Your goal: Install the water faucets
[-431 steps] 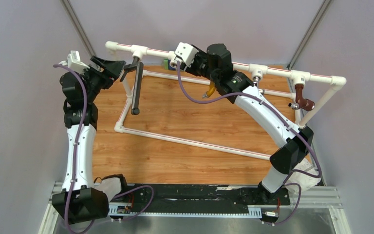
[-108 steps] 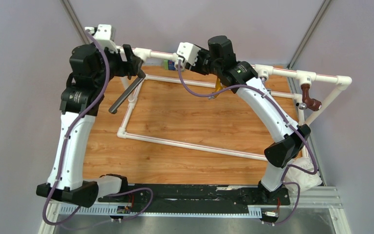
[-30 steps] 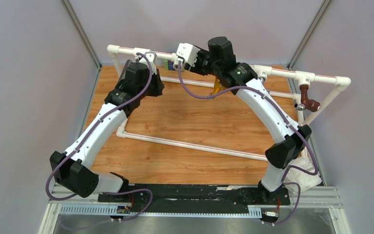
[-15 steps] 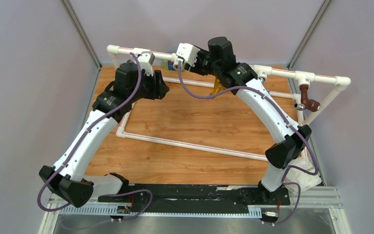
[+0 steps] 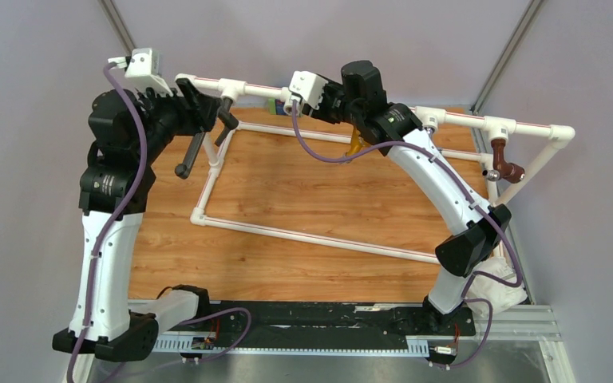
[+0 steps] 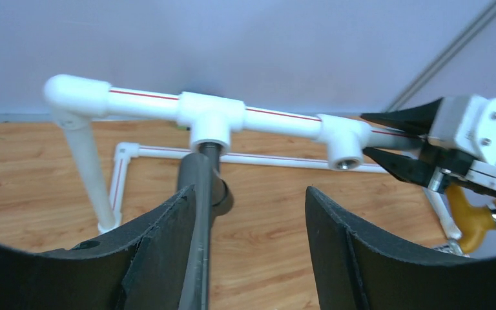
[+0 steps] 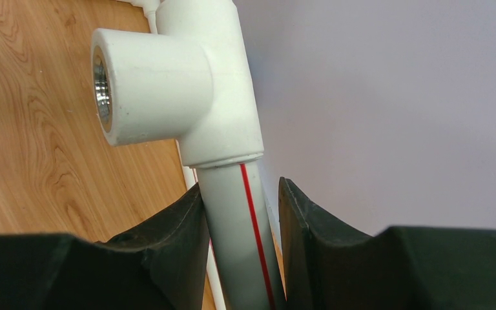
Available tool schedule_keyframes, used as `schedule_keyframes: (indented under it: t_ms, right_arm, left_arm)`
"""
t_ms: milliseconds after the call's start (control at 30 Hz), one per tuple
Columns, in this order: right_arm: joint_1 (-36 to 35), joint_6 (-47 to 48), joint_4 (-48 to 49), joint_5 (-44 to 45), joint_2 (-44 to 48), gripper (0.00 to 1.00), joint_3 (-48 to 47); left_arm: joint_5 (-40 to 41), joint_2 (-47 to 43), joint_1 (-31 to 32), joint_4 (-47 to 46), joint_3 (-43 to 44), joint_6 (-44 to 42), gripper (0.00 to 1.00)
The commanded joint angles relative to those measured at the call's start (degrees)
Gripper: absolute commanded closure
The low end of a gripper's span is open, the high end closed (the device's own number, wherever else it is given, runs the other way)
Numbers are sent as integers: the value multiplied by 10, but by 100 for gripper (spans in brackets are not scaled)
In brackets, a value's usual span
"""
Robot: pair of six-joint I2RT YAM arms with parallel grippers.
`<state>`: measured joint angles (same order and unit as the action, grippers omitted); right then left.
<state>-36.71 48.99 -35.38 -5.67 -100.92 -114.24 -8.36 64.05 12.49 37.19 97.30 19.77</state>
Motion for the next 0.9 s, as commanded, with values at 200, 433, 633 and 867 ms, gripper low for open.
schedule_keyframes:
  t_ms: [200,433,633,867]
  right_arm:
    - [-20,-73,18,-47,-9,93,18]
    - [-20,-72,18,-47,-9,92,20]
    - [-20,-72,18,-48,-11,92,20]
    - [-20,-74,18,-51,-16,92,17]
  left_arm:
    - [-49,40,-75,-18,-29,-1,20]
    - [-52,94,-75,-18,-25,-11,27]
    - [-71,114,-62,-8,-6,-34,63]
    - [4,118,22,23,31,-107,87]
